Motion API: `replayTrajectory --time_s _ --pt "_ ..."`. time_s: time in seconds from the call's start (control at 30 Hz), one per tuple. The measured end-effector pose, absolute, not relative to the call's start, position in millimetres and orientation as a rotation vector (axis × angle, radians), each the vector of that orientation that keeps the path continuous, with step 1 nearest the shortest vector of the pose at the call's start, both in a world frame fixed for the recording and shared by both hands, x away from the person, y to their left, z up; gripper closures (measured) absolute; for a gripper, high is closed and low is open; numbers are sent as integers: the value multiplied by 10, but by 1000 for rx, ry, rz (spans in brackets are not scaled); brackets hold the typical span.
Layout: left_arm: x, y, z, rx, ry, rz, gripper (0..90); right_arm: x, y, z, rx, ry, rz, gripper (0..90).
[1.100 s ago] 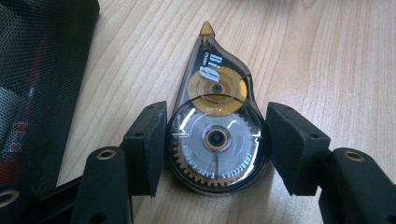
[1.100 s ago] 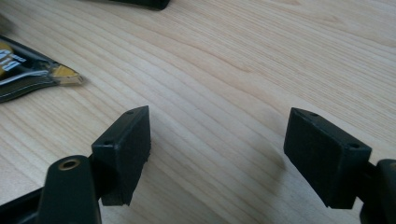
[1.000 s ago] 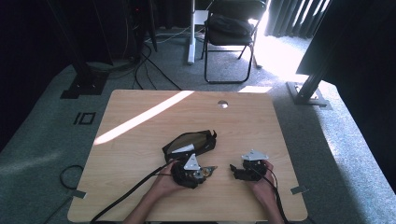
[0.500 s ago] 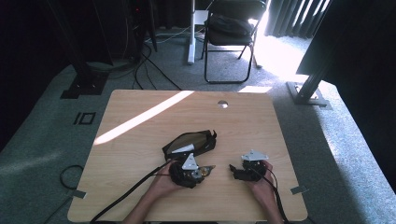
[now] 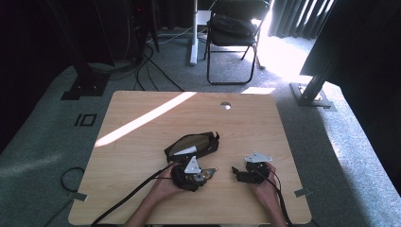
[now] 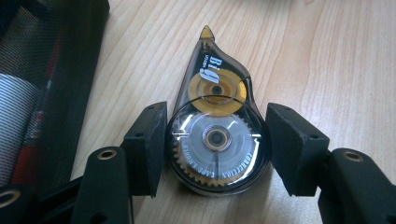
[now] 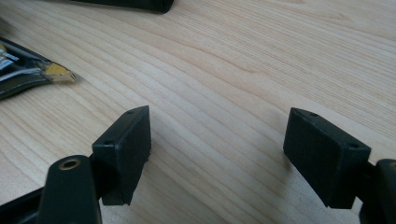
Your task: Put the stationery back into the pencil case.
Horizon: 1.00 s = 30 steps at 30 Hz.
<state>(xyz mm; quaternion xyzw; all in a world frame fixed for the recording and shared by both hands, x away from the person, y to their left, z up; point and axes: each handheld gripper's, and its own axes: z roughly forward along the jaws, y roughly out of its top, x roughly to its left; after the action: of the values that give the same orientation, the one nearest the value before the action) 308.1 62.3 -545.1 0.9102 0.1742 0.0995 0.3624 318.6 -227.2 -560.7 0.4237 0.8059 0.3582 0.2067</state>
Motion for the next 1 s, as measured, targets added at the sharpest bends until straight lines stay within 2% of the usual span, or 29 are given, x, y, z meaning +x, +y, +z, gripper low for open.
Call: replayTrajectory --time_s 1.0 --pt "3024 739 -5166 2271 430 269 418 3196 -2282 -5607 1184 2257 1004 231"
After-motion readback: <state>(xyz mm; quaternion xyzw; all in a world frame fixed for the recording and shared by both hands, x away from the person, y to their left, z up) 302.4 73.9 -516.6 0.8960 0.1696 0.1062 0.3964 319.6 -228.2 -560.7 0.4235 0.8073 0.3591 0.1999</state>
